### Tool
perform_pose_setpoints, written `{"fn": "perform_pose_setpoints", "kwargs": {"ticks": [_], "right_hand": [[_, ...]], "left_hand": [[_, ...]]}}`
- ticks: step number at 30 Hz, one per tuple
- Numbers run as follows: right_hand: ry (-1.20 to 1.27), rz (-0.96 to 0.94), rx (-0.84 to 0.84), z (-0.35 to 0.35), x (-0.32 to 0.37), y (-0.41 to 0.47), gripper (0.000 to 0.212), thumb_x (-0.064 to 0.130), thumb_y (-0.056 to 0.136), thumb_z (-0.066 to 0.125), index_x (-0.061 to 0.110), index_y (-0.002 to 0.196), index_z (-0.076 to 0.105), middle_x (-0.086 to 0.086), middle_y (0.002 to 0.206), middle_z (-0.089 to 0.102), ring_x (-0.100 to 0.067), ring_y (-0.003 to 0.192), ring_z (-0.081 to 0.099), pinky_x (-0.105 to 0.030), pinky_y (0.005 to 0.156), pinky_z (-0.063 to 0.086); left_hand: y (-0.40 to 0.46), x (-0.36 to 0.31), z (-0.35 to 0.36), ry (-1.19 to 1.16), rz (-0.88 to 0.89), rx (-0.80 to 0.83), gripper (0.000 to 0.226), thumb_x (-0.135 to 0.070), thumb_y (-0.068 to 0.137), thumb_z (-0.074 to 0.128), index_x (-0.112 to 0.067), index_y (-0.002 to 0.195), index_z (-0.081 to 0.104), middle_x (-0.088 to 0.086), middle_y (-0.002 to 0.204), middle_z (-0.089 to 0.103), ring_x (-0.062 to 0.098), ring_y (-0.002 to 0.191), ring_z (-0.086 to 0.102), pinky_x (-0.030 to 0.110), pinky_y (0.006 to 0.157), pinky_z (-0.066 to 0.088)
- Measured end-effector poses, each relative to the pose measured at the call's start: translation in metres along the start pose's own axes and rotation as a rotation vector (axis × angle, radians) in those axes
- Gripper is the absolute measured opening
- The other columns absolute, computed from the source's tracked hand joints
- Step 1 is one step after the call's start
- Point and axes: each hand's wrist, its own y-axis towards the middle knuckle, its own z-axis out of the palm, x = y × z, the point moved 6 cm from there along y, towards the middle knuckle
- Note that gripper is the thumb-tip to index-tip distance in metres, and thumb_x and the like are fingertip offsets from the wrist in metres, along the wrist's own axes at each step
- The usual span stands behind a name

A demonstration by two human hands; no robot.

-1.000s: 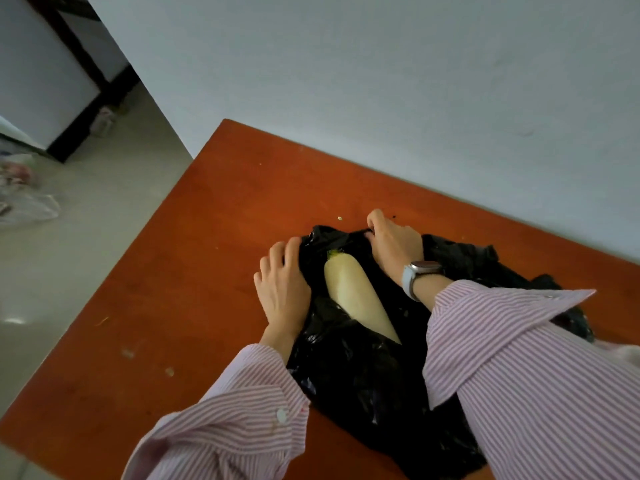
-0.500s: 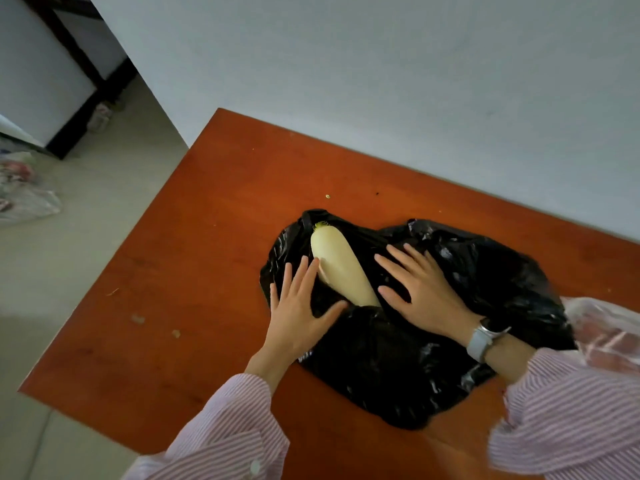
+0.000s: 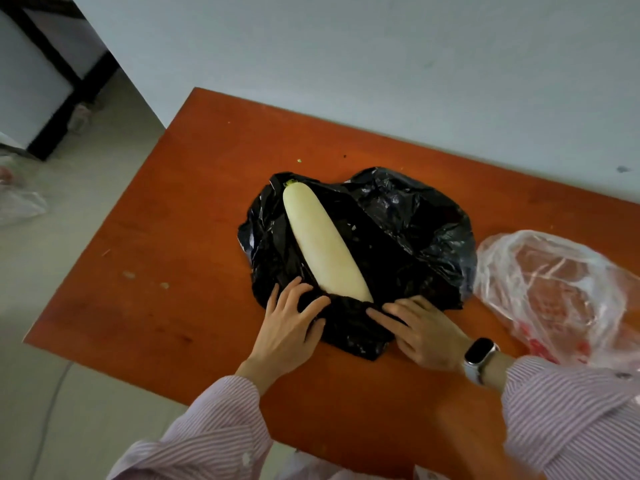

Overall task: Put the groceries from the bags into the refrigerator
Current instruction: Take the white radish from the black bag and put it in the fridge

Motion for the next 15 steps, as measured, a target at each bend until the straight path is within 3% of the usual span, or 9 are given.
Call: {"fn": "perform_pose_setpoints", "kwargs": {"ticks": [3,7,10,13,15], "right_hand": [[-0.002,0.014,0.022,0.004,0.007,-0.008,0.053,0.024,0.081,0.04,0.019,0.133,0.039,-0.001,0.109,0.06,-0.018,0.098,0.046,-0.032,0.088,0.035],[0.013,0.043,0.073,0.01,0.013,-0.024,0.048,0.022,0.082,0.038,0.022,0.13,0.04,0.001,0.116,0.063,-0.017,0.109,0.043,-0.036,0.098,0.028],[-0.024,0.021,0.152,0.018,0.017,-0.038,0.049,0.022,0.081,0.036,0.022,0.129,0.041,0.001,0.129,0.058,-0.019,0.122,0.041,-0.043,0.106,0.021],[-0.063,-0.029,0.221,0.025,0.019,-0.051,0.046,0.023,0.079,0.036,0.022,0.123,0.051,-0.001,0.133,0.055,-0.024,0.123,0.05,-0.045,0.11,0.01],[-0.004,0.029,0.196,0.021,0.018,-0.051,0.038,0.02,0.079,0.036,0.022,0.107,0.062,-0.002,0.128,0.058,-0.022,0.12,0.053,-0.045,0.11,0.015]], "left_hand": [[-0.01,-0.003,0.003,0.034,-0.003,0.01,0.028,-0.038,0.091,0.037,-0.026,0.104,0.059,0.007,0.117,0.057,0.032,0.13,0.041,0.057,0.107,0.026],[-0.018,-0.007,0.009,0.103,-0.065,0.038,0.039,-0.04,0.09,0.035,-0.024,0.083,0.07,0.005,0.118,0.06,0.029,0.131,0.041,0.058,0.107,0.025],[-0.02,-0.017,0.012,0.226,-0.088,0.055,0.037,-0.038,0.088,0.037,-0.024,0.082,0.071,0.006,0.124,0.059,0.031,0.133,0.038,0.058,0.11,0.02],[-0.027,-0.029,0.018,0.279,-0.032,0.075,0.04,-0.033,0.09,0.034,-0.019,0.088,0.072,0.004,0.127,0.06,0.027,0.131,0.042,0.053,0.109,0.018],[-0.031,-0.028,0.02,0.258,-0.041,0.072,0.041,-0.031,0.09,0.032,-0.018,0.087,0.071,0.003,0.12,0.065,0.022,0.124,0.051,0.048,0.11,0.016]]}}
